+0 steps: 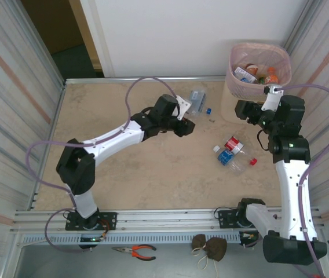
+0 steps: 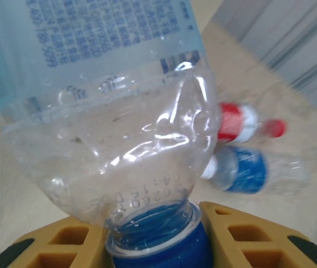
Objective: Put the plastic bottles in the bin
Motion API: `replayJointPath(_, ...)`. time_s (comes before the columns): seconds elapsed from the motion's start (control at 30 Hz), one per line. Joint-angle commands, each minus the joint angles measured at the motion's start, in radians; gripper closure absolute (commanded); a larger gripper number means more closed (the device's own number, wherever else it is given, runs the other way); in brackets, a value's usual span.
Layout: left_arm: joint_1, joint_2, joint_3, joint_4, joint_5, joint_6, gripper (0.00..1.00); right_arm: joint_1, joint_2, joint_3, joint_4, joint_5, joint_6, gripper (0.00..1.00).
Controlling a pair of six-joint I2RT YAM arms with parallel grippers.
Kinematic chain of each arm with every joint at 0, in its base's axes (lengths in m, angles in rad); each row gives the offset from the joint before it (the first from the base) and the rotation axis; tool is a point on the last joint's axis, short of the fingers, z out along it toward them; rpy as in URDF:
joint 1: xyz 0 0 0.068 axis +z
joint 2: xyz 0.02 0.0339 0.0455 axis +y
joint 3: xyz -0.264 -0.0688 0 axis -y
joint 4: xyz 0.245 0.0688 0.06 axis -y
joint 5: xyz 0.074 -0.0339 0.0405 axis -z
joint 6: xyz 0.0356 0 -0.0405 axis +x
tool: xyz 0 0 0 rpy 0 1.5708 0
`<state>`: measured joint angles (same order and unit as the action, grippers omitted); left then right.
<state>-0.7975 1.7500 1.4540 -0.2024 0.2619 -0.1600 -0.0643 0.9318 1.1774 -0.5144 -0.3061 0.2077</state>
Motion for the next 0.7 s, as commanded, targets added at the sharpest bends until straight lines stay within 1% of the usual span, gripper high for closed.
replayJointPath(0.0, 0.006, -0.089, -0.011, 0.123, 0.172, 0.082, 0.61, 0.023, -0.029, -0.002, 0.102, -0.119, 0.058, 0.24)
replayJointPath(0.1, 0.006, -0.141, -0.011, 0.189, 0.283, 0.092, 0.62, 0.048, -0.053, -0.001, 0.144, -0.168, 0.064, 0.23)
replayJointPath(0.43, 0.009, -0.297, -0.072, 0.475, 0.504, -0.003, 0.65, 0.109, -0.15, 0.016, 0.346, -0.348, 0.136, 0.2)
replayJointPath(0.67, 0.008, -0.34, -0.083, 0.655, 0.684, -0.087, 0.65, 0.209, -0.161, 0.036, 0.566, -0.485, 0.226, 0.13)
